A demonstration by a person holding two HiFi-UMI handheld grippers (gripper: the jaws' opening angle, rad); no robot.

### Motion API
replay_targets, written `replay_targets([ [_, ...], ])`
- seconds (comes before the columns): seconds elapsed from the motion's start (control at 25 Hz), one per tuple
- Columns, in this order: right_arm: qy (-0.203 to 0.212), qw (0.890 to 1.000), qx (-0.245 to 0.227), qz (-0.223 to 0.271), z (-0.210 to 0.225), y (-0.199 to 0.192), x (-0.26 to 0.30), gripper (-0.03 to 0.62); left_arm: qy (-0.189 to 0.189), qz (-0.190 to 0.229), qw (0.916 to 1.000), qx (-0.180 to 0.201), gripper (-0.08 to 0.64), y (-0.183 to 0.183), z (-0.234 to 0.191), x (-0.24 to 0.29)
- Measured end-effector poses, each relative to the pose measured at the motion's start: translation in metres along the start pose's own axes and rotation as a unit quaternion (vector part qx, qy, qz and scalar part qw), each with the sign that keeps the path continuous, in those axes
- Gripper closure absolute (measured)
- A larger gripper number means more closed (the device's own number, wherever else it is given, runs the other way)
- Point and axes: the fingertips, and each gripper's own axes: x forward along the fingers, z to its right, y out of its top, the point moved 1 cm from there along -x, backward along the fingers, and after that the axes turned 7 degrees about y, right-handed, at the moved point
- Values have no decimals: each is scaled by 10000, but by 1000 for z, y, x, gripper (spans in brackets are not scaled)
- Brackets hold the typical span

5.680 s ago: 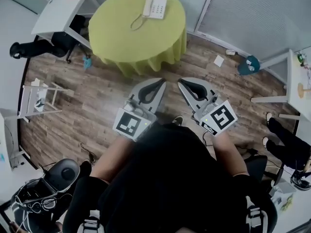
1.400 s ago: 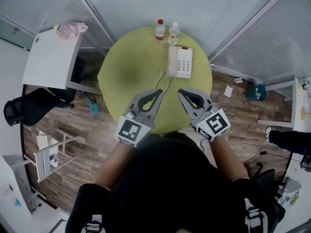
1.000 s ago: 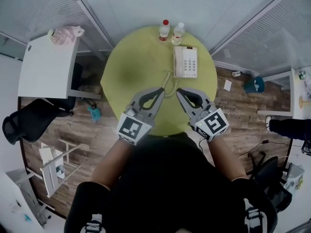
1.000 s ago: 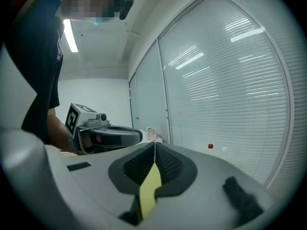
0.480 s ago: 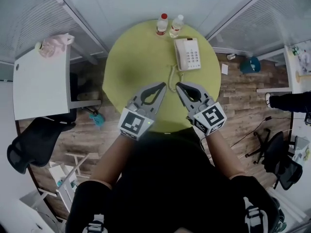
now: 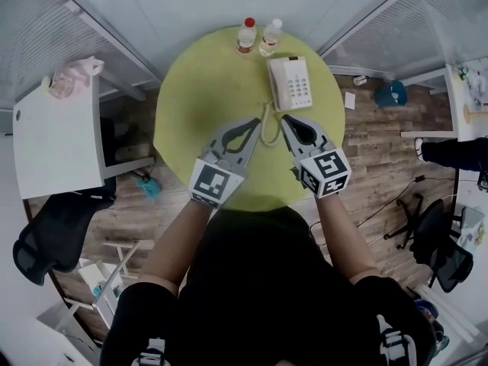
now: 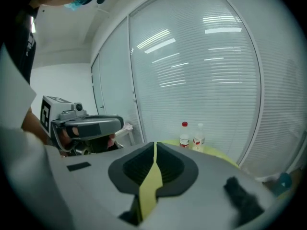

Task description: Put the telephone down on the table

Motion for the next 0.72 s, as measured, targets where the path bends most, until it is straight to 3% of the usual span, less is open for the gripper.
replay_targets([
  [0.36,-460,9939,366,-934,77,-43,41,572,8,-130,9995,288,546,-36,-15,53],
  [0.56,-659,9864,446,-1438,110,-69,62,571,-94,253,9983,517,546,-52,-20,76],
  [0.72,-667,9787,600,-1846,130,-89,77,571,18,341,9990,285,546,-63,-31,95],
])
